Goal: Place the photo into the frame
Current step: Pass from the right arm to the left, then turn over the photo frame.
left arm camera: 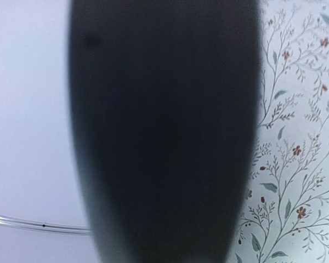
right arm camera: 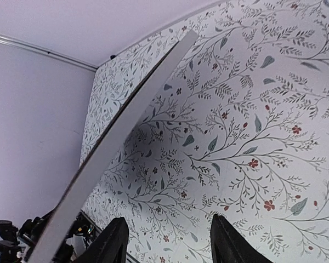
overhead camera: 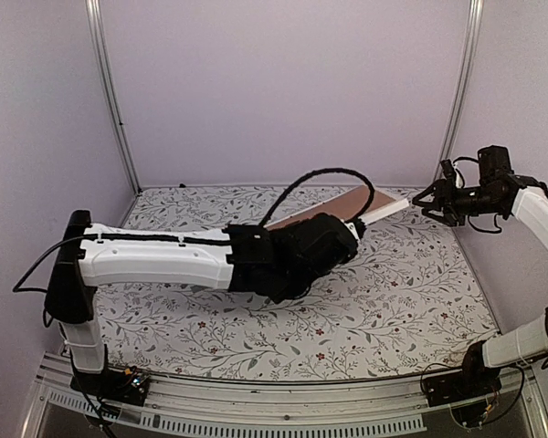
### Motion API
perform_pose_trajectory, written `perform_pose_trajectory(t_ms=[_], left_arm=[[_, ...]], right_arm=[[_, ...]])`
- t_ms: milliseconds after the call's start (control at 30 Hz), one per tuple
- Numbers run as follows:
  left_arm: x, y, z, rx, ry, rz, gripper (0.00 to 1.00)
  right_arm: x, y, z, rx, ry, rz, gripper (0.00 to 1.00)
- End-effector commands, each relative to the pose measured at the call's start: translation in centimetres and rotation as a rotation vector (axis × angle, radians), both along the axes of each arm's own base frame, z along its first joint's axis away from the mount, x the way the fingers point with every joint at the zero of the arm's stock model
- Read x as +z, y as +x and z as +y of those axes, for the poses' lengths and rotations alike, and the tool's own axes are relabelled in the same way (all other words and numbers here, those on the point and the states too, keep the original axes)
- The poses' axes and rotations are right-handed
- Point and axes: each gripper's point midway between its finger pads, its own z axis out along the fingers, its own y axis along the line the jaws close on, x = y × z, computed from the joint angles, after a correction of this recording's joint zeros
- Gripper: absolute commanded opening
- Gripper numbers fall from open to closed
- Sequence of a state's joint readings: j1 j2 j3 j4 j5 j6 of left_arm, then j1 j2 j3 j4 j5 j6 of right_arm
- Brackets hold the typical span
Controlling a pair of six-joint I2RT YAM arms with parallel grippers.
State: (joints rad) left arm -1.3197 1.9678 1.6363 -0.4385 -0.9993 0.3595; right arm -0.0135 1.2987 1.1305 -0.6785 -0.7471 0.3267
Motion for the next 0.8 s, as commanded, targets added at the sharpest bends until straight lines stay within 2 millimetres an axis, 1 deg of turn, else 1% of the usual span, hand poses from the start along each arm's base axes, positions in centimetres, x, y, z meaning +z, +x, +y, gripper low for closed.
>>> perform_pose_trajectory(t_ms=[0,33,133,267,367,433,533,567,600,667,700,767], left_arm=[[15.0,1.4,1.9,0.016,-0.522,0.033,0.0],[15.9,1.8,2.7,0.016,-0.554,0.061,0.0],[20.3,2.8,4.8,-0.024,-0.759,0.17,0.0],[25.2,3.9,8.3,-0.094,-1.021,0.289,0.0],[27.7,4.9,11.5,-0.137,-1.201,0.365,0.0],[27.6,5.8,12.8,-0.155,-1.285,0.442,0.0],[26.4,7.1,14.3,-0.172,-1.391,0.57,0.0],[25.7,7.7,15.0,-0.165,-1.438,0.62,0.0],[24.5,8.0,15.1,-0.167,-1.468,0.676,0.0],[23.5,8.1,15.2,-0.217,-1.529,0.784,0.0],[23.3,8.2,15.1,-0.244,-1.553,0.807,0.0],[22.0,8.5,14.8,-0.249,-1.59,0.883,0.0]], right_arm=[[3.0,0.4,-2.6,-0.072,-0.073,-0.078,0.55],[3.3,0.5,-2.6,-0.071,-0.072,-0.084,0.55],[3.8,0.9,-2.5,-0.067,-0.061,-0.095,0.55],[3.5,1.2,-2.3,-0.054,-0.044,-0.088,0.55],[3.0,1.3,-2.1,-0.042,-0.03,-0.081,0.55],[2.5,1.3,-1.9,-0.033,-0.02,-0.071,0.55],[1.6,1.2,-1.7,-0.02,-0.015,-0.055,0.55],[1.4,1.2,-1.7,-0.017,-0.014,-0.051,0.55],[1.2,1.2,-1.7,-0.015,-0.013,-0.048,0.55],[0.8,1.1,-1.6,-0.008,-0.011,-0.041,0.55],[0.6,1.1,-1.6,-0.006,-0.01,-0.039,0.55],[0.3,1.0,-1.5,-0.002,-0.01,-0.035,0.55]])
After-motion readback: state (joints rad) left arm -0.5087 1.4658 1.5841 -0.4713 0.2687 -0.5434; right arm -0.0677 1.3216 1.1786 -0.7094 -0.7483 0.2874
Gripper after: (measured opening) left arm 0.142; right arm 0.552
